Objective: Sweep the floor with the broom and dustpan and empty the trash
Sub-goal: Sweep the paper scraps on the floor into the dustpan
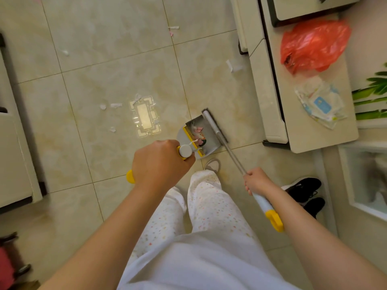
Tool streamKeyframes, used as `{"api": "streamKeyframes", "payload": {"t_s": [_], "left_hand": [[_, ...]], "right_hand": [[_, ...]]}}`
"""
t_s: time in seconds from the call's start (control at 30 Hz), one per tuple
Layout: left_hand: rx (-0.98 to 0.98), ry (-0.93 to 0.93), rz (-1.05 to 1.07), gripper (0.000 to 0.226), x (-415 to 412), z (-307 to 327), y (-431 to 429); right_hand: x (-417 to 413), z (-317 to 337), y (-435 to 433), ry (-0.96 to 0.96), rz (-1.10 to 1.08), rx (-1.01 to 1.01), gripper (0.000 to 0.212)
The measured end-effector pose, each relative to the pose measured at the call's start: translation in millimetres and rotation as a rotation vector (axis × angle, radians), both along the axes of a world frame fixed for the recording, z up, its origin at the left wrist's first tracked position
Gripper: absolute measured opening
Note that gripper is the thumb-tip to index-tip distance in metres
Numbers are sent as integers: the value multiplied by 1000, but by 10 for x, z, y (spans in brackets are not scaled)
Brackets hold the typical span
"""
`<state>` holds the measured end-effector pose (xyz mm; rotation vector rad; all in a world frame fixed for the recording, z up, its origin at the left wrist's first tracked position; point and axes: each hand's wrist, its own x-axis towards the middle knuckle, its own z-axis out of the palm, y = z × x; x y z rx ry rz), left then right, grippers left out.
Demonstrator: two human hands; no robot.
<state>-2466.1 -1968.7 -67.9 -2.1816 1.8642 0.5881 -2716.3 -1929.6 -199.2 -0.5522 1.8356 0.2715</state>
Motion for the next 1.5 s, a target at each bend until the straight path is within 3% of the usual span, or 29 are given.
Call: {"api": "streamKeyframes", "payload": {"t_s": [0.33, 0.7, 0.93, 1.17, 1.37, 1.5], "left_hand": [[8, 10, -34, 50, 21, 6, 55], [17, 0, -32, 51, 112, 39, 168], [-1, -23, -64, 49, 368, 171, 314], [-28, -21, 89, 50, 699, 124, 396], [-23, -32, 111, 53, 868, 47, 441], [-26, -24, 126, 54, 943, 37, 498]], "right_hand": [[-248, 709, -144, -127, -285, -62, 12], [201, 200, -310, -53, -248, -96, 13], [360, -108, -271, 19, 67, -133, 22], [561, -289, -281, 28, 283, -35, 8], [761, 101, -222, -123, 58, 47, 23], [684, 401, -179, -200, -120, 94, 17]]}}
